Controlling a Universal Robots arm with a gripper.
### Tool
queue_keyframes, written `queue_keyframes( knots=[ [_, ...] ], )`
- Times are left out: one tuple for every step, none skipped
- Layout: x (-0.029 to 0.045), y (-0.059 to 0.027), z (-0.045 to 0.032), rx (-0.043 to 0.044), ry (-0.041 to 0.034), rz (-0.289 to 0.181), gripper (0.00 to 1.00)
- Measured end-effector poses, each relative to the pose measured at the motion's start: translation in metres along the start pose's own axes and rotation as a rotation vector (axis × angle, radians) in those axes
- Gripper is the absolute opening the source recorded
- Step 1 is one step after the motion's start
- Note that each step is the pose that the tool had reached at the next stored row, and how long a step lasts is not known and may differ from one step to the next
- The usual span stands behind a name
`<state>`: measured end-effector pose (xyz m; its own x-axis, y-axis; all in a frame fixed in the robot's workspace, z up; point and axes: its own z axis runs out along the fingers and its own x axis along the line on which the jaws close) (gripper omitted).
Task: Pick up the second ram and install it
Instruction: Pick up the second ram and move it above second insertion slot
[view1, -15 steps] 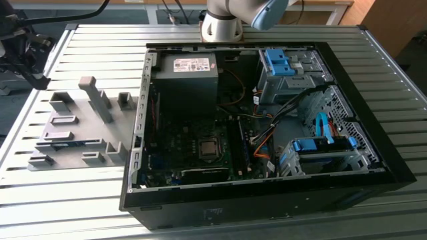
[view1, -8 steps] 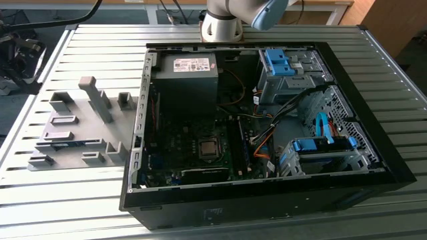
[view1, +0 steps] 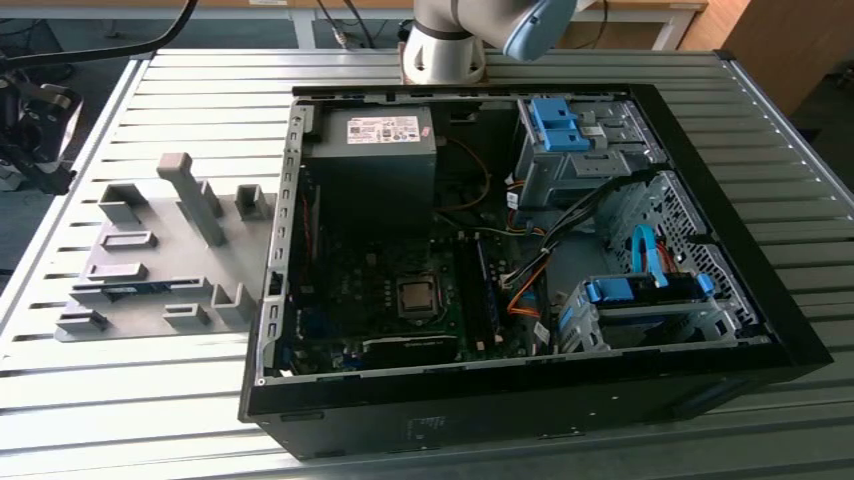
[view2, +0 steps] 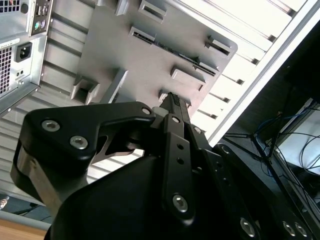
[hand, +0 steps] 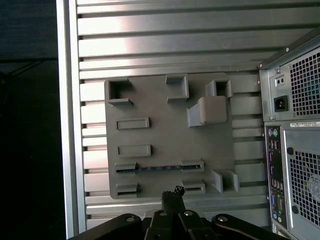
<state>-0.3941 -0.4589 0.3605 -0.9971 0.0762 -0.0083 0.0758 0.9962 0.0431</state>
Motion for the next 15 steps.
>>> queue_keyframes(
  knots=[
    [0.0000, 0.0000, 0.0000, 0.0000, 0.0000, 0.000, 0.11],
    [0.0001, 0.0000, 0.0000, 0.0000, 0.0000, 0.000, 0.11],
    [0.0001, -0.0001, 0.0000, 0.0000, 0.0001, 0.000, 0.11],
    [0.0002, -0.0001, 0.0000, 0.0000, 0.0000, 0.000, 0.11],
    [0.0002, -0.0001, 0.0000, 0.0000, 0.0000, 0.000, 0.11],
    [0.0003, -0.0001, 0.0000, 0.0000, 0.0000, 0.000, 0.11],
    [0.0003, -0.0001, 0.0000, -0.0001, 0.0000, 0.000, 0.11],
    [0.0003, -0.0002, 0.0000, -0.0001, 0.0000, 0.000, 0.11],
    [0.0003, -0.0002, 0.0000, -0.0001, 0.0000, 0.000, 0.11],
    [0.0003, -0.0002, 0.0000, -0.0001, 0.0000, 0.000, 0.11],
    [0.0004, -0.0002, 0.0000, -0.0001, 0.0001, -0.002, 0.11],
    [0.0005, -0.0003, 0.0000, -0.0001, 0.0002, -0.005, 0.11],
    [0.0009, -0.0004, 0.0000, -0.0001, 0.0005, -0.012, 0.11],
    [0.0012, -0.0004, 0.0000, -0.0002, 0.0009, -0.022, 0.11],
    [0.0015, -0.0005, 0.0000, -0.0003, 0.0015, -0.034, 0.11]
  ],
)
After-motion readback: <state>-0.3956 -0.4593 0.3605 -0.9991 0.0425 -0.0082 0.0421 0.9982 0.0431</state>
